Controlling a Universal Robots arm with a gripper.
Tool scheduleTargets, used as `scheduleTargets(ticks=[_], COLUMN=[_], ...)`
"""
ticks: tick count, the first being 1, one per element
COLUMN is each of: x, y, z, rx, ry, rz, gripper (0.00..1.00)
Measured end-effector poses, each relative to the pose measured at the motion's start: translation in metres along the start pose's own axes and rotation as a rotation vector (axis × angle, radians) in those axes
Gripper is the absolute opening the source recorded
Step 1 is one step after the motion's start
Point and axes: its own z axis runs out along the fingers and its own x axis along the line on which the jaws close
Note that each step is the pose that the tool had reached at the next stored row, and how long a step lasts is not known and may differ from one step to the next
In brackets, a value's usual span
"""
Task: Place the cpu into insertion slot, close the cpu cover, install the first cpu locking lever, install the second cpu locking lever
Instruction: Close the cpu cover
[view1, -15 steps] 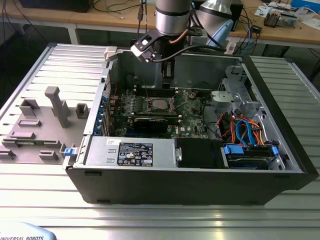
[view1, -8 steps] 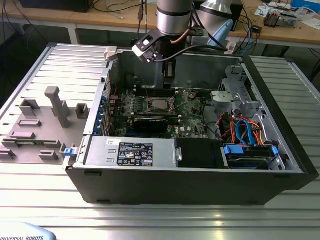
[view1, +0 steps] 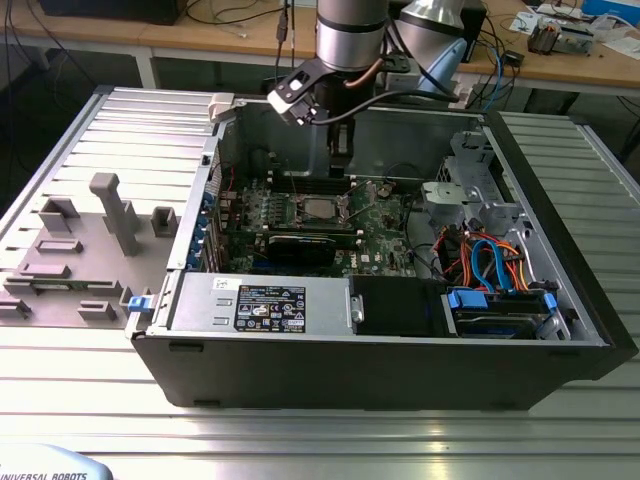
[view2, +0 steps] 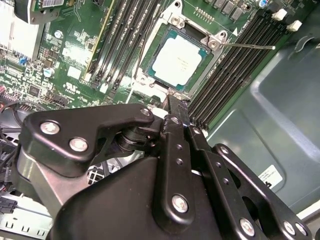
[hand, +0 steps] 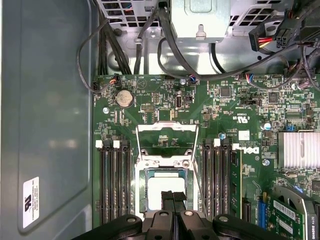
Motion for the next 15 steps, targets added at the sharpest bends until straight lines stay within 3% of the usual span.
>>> scheduleTargets(ticks=[15], x=[0.0], y=[0.0012], z=[0.0], rx=[0.0], ry=[-0.0001], rz=[0.0], gripper=[0.11])
